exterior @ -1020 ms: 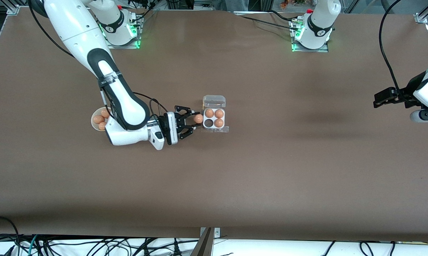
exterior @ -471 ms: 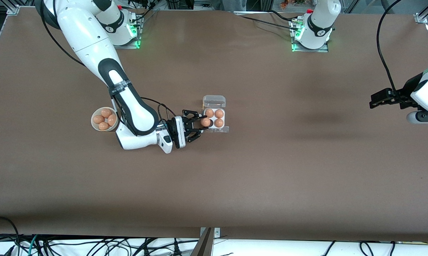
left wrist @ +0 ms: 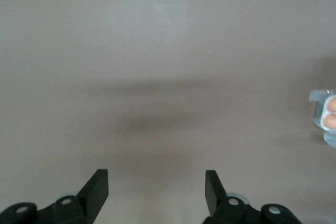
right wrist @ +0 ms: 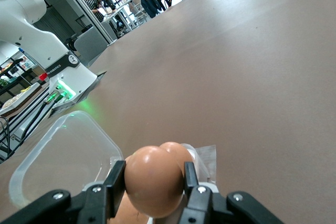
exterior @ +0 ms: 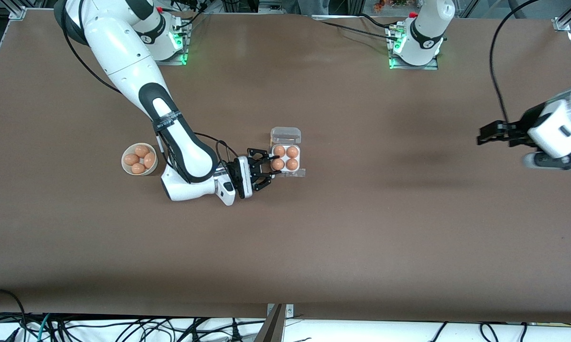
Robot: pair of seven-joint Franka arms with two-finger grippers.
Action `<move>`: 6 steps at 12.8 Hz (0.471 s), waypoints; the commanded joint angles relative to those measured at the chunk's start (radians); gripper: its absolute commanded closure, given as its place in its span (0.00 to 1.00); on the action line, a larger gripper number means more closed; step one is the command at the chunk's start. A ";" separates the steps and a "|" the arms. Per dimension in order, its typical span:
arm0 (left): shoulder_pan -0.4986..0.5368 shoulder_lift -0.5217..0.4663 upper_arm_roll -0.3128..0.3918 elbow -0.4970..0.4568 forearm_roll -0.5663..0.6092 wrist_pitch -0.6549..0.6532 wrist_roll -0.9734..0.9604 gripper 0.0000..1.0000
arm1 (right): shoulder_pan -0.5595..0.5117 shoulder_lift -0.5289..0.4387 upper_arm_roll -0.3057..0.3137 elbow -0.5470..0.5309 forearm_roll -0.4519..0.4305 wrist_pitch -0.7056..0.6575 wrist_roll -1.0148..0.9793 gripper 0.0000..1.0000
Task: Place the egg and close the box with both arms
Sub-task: 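Reach the left gripper to the box lid while the right gripper withdraws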
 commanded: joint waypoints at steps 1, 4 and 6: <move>-0.028 0.052 -0.004 0.013 -0.082 -0.030 -0.018 0.58 | 0.014 0.020 0.003 0.030 0.022 0.004 -0.012 0.74; -0.029 0.104 -0.023 0.013 -0.176 -0.093 -0.059 0.80 | 0.021 0.026 0.003 0.030 0.022 0.004 -0.008 0.72; -0.032 0.126 -0.072 0.013 -0.182 -0.095 -0.095 0.84 | 0.029 0.026 0.003 0.030 0.023 0.005 -0.005 0.70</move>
